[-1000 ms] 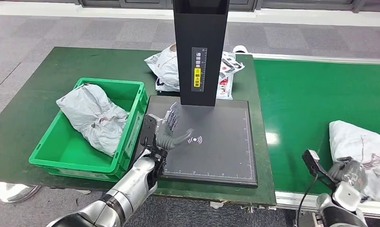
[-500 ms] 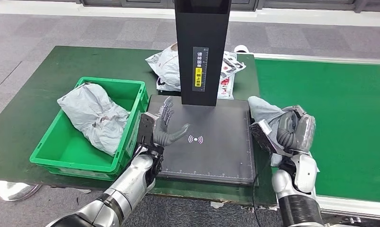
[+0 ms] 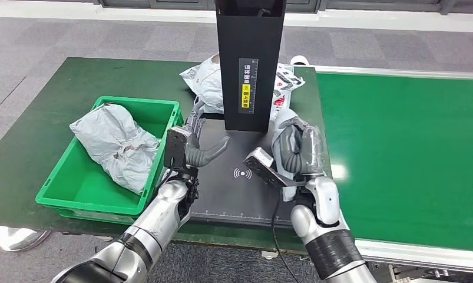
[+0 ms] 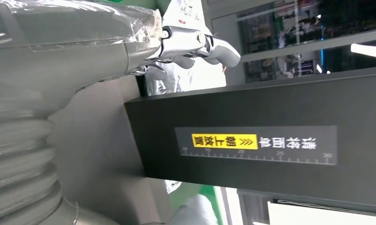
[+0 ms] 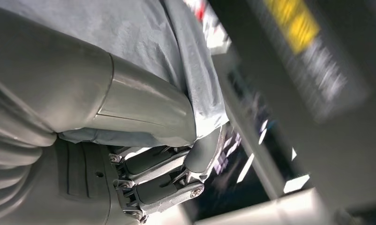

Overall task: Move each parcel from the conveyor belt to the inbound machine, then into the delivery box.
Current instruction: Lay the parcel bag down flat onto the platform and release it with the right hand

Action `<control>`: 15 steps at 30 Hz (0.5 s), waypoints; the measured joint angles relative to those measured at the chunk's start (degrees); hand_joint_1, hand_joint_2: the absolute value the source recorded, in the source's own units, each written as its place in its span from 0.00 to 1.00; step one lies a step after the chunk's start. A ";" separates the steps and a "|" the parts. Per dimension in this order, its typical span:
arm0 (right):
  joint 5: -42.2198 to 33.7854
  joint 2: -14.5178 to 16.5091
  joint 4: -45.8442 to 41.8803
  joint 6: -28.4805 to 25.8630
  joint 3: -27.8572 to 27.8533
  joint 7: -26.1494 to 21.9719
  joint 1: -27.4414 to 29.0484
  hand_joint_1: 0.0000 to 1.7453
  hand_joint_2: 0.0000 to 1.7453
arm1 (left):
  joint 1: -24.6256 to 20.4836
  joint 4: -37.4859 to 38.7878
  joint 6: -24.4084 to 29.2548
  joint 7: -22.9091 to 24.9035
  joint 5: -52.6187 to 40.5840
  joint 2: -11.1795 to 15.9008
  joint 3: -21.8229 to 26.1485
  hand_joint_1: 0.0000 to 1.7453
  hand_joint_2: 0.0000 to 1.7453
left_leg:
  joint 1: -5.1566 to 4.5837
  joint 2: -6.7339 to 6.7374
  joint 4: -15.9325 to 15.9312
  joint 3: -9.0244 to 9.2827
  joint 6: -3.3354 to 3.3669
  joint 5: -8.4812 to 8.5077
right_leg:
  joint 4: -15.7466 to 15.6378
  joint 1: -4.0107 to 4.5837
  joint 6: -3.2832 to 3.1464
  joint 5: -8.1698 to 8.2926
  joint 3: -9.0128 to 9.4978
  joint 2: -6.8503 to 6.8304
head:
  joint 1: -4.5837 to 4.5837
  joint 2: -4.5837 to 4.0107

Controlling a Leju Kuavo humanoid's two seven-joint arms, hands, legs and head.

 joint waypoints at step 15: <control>-6.45 1.68 16.17 19.32 10.38 6.82 -1.89 0.00 1.00 | 1.79 -6.05 0.60 -0.14 2.18 1.34 0.00 0.00 1.00 | 0.02 -0.09 0.02 0.00 -0.04 0.02 | -0.01 0.01 -0.02 -0.02 0.01 -0.15 | -0.02 0.00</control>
